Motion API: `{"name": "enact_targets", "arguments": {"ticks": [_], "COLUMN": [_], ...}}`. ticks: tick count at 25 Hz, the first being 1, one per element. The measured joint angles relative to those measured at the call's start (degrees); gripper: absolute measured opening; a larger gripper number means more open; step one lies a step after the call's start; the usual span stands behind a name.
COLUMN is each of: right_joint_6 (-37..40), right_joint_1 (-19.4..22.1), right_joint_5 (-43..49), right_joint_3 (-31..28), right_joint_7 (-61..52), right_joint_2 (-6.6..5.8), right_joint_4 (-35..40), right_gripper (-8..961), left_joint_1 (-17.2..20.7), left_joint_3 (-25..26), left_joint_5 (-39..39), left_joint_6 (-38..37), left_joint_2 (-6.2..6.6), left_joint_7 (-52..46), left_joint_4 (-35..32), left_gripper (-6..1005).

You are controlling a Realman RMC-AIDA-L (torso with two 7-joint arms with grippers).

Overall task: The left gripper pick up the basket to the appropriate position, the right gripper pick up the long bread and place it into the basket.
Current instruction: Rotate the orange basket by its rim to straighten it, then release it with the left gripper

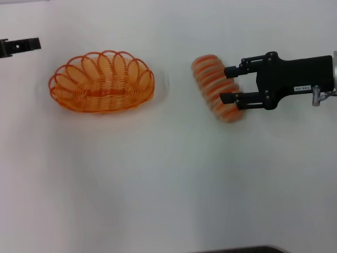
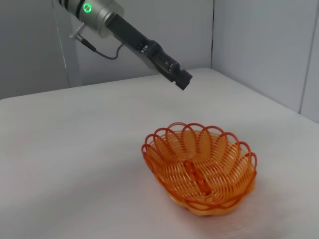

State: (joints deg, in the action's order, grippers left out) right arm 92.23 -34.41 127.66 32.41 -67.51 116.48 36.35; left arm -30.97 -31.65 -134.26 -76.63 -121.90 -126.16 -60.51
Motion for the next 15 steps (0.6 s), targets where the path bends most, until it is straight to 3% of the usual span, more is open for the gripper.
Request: {"name": "enact_targets", "arguments": {"ticks": [4,8,15], "right_joint_6": [-0.9,-2.3,-2.7], "right_joint_1": [0.1,0.3,0.4], "right_joint_5": [-0.4,-2.1,-3.9], "right_joint_3": [-0.7,-2.0,-2.6], "right_joint_7": [-0.5,-0.5,-1.0], "right_joint_2": [-0.01,-0.03,-0.03], "right_joint_4": [-0.4,-1.4,-2.3], "right_gripper": [642,642,642], "left_joint_1": [1.1,1.5,3.1], "left_joint_3": [0.6,1.9,4.1], "left_joint_5": [3.7,7.4,12.0], "left_joint_6": [1.7,-1.5,-5.2], "left_joint_2": [0.24,1.00,1.52], "left_joint_7": [7.7,16.8,39.5], "left_joint_4": [0.6,2.4,10.3], "left_gripper": [764,763,763]}}
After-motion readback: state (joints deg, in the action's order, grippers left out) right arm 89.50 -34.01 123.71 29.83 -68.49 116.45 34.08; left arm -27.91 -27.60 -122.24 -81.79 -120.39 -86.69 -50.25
